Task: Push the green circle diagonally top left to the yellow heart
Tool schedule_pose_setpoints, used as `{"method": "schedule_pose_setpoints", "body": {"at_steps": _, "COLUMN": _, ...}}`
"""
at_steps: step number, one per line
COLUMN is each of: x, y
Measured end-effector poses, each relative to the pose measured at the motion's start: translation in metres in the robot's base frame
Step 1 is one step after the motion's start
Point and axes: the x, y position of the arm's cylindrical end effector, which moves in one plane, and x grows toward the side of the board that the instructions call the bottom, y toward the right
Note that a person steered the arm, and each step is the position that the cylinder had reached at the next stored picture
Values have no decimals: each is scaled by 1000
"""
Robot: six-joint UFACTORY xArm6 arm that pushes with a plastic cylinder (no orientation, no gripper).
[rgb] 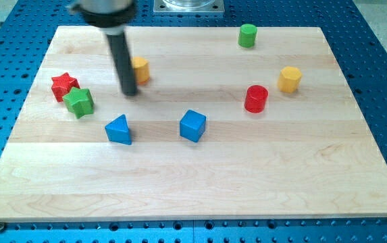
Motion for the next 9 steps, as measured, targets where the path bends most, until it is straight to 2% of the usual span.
{"method": "schedule_pose_setpoints", "body": {"at_steps": 1, "x": 45, "y": -45}}
{"method": "schedule_pose_setpoints", "body": {"at_steps": 2, "x": 39, "y": -86}}
{"method": "schedule_pose_setpoints", "body": {"at_steps": 3, "x": 33, "y": -102}}
{"method": "schedule_pose_setpoints", "body": {"at_steps": 4, "x": 39, "y": -57}}
{"method": "schedule_pose_setpoints", "body": {"at_steps": 6, "x": 21, "y": 113}}
{"method": "schedule_pose_setpoints", "body": {"at_steps": 7, "x": -28, "y": 156}}
{"method": "schedule_pose_setpoints", "body": {"at_steps": 8, "x": -107, "y": 216}}
{"method": "schedule_pose_setpoints", "body": {"at_steps": 9, "x": -165, "y": 291}}
